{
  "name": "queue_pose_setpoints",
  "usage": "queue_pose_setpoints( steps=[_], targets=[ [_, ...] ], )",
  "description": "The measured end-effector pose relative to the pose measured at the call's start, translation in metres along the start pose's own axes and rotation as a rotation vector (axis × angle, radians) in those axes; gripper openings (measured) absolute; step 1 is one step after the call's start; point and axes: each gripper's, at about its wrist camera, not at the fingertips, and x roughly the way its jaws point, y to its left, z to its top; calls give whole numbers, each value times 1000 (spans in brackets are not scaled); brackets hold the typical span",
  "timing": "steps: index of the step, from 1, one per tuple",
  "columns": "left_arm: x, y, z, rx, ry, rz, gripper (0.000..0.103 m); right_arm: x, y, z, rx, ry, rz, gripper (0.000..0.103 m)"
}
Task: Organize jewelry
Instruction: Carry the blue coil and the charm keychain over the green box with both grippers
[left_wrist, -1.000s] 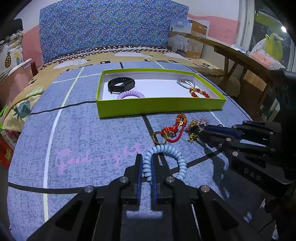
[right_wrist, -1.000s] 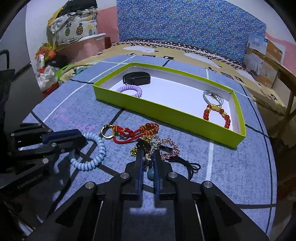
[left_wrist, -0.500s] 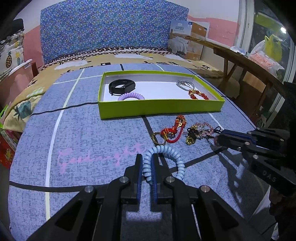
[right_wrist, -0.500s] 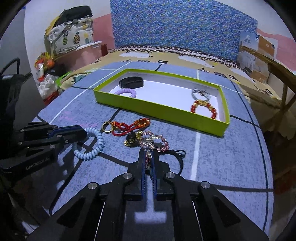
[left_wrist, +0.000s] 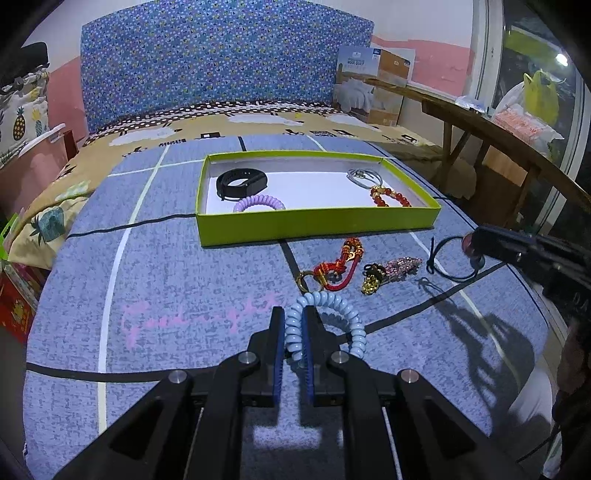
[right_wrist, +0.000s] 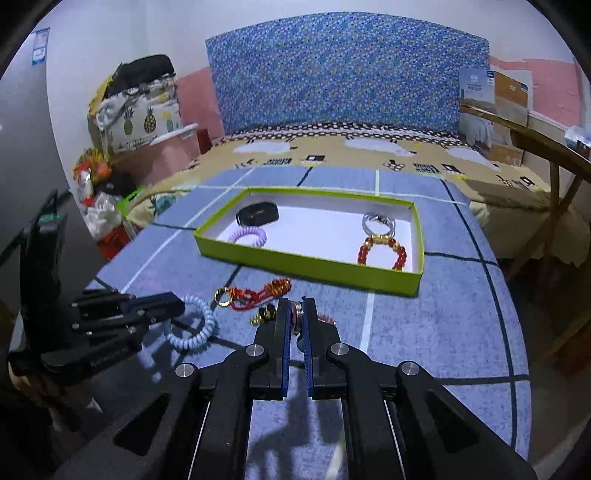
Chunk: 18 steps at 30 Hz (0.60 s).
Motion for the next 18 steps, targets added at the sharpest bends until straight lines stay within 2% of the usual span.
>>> queue_pose_setpoints(
  steps=[9,18],
  targets=[
    [-17,0,20,16,-60,-23,10,-7,-6,16,18,-52,9,6],
    [-18,2,60,44,-128,-12,10,4,-11,46,-2,-89,14,6]
  ],
)
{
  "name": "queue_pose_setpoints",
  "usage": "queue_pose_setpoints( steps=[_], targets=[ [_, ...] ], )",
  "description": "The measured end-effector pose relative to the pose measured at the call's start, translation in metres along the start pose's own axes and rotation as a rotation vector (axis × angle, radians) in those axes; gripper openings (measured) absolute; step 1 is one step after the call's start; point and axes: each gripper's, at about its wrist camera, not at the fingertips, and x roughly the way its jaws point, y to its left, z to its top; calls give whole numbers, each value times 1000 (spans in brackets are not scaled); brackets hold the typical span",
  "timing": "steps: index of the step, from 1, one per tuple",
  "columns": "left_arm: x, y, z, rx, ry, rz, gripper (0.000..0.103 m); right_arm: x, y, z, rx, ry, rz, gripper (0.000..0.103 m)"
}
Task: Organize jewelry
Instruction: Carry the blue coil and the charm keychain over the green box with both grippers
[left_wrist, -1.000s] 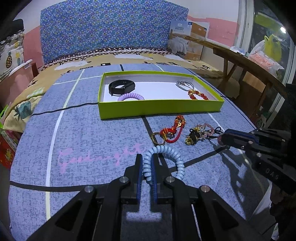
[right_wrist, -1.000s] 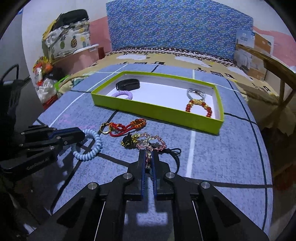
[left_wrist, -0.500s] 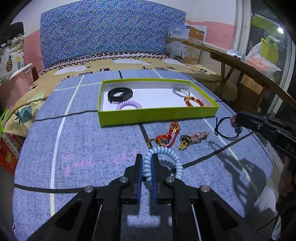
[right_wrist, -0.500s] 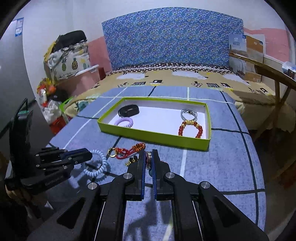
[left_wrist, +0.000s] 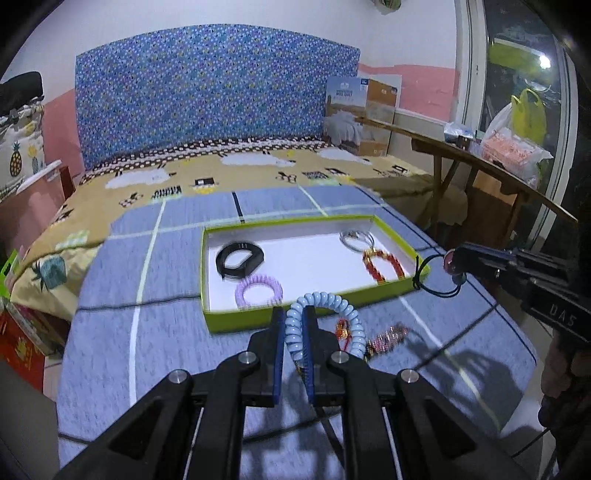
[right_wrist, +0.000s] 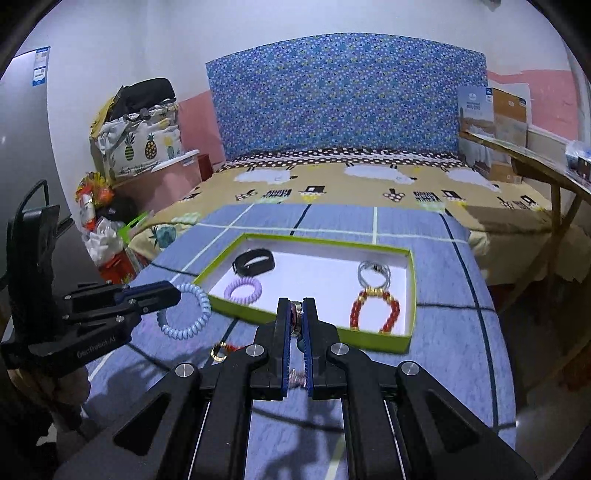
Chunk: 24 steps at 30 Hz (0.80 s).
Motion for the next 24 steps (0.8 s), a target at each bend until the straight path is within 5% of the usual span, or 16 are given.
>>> queue_pose_setpoints(
  steps=[24],
  targets=[
    [118,28,70,9,66,18,10,119,-39,39,-29,95,-9,6]
  ],
)
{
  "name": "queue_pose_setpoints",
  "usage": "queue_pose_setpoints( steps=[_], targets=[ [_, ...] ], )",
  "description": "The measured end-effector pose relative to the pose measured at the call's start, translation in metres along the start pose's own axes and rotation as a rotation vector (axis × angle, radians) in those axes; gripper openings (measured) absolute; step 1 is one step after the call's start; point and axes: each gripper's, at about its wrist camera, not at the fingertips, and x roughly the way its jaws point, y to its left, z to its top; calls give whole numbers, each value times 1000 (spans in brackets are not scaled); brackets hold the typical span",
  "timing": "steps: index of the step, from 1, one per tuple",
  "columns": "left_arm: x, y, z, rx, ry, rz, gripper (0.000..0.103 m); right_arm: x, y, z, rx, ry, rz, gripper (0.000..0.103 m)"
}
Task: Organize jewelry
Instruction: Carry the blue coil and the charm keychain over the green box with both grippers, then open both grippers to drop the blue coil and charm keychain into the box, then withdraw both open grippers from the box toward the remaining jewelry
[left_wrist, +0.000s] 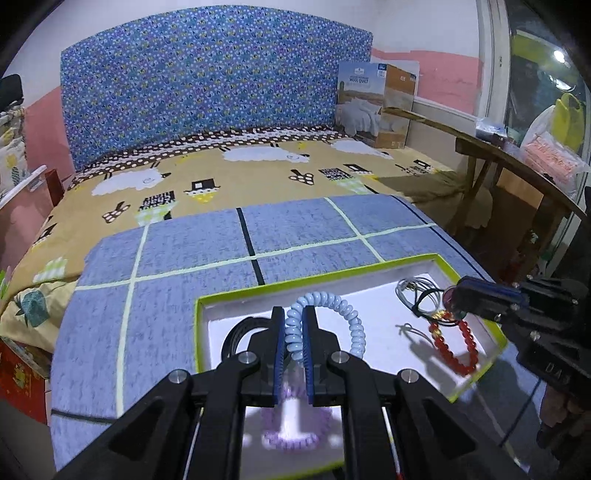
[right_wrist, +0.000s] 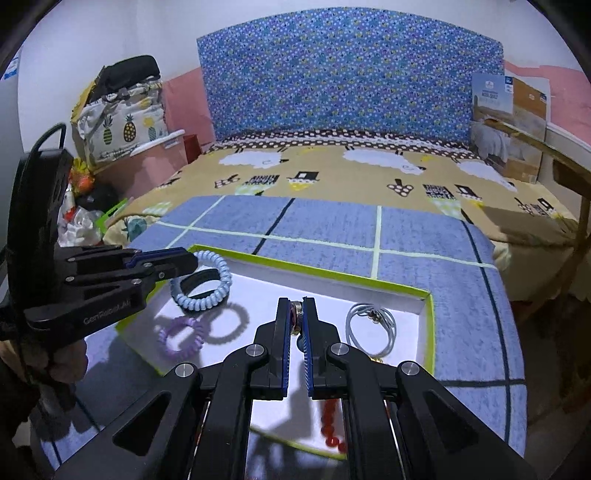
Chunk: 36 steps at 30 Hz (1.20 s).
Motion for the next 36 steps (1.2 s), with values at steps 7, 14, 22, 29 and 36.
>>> queue_pose_setpoints(
  steps=[7,14,22,29,36],
  targets=[
    [34,-1,-1,3,68,-6,10,29,-6,-9,17,74,5,6],
    [50,0,-4,0,115,-4,10,38,-9,-16,23,116,24,6],
    [51,0,-3,6,118,-25,11,42,-9,-20,18,142,28,6],
    [40,5,-5,-18,92,-53,23,30,-6,-19,21,111,26,20],
    [5,2,-14,-18,33,-43,23,-2,-1,-25,30,62,11,20]
  ],
)
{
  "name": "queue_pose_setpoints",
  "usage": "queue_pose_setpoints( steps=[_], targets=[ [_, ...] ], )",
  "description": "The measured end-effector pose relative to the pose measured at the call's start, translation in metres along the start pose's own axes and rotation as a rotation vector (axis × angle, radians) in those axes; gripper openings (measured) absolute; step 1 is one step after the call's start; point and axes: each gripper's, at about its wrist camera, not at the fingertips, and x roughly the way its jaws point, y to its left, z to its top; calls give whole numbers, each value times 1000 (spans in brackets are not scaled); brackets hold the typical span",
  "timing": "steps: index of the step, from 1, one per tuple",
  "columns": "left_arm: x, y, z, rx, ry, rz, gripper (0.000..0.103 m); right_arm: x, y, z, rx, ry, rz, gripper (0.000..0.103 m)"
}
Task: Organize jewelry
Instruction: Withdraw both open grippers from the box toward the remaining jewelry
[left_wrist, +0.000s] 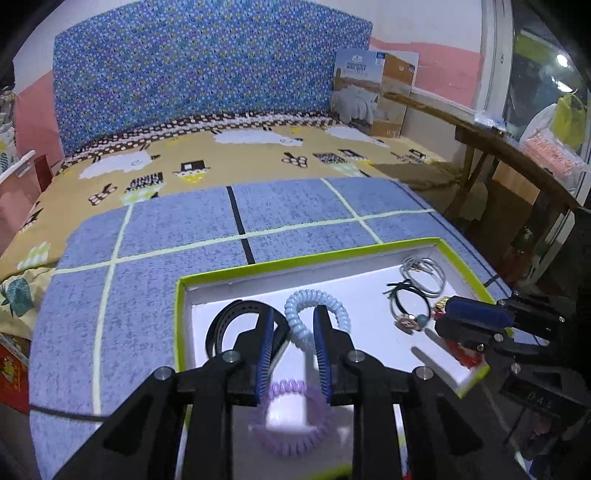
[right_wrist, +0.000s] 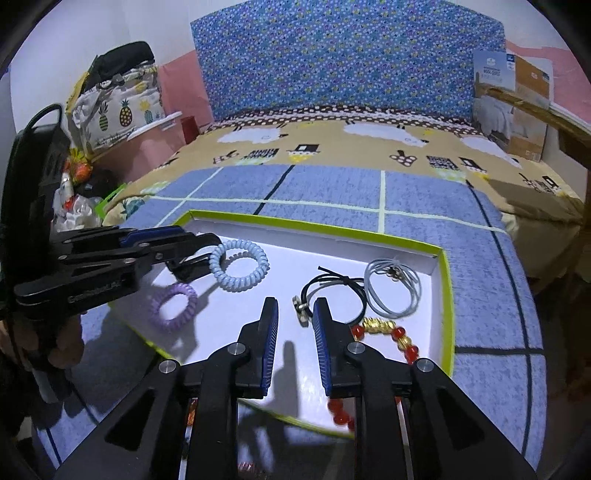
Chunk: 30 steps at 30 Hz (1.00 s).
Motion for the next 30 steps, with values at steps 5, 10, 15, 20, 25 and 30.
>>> queue_pose_setpoints(
  steps=[5,10,15,20,25,30],
  targets=[
    [-38,-5,-14,-11,-63,14,27,-32,9,-11,2,-45,-8,20],
    [-70,-14,-34,-13,-104,27,31,-67,22,-27,-10,-89,-20,20],
    [-97,-20,-56,-21,-126,30,32,-99,36,-41,-20,-126,-48,20],
    [-123,-27,-75,-27,-143,35,32,-124,52,-61,-27,-145,-62,20],
    [-145,-35,-93,-13,-155,34,32,-140,64,-77,-29,-153,-71,21],
    [-160,-42,-106,-9,-163,27,32,-149,71,-89,-29,-152,-73,21]
  ],
)
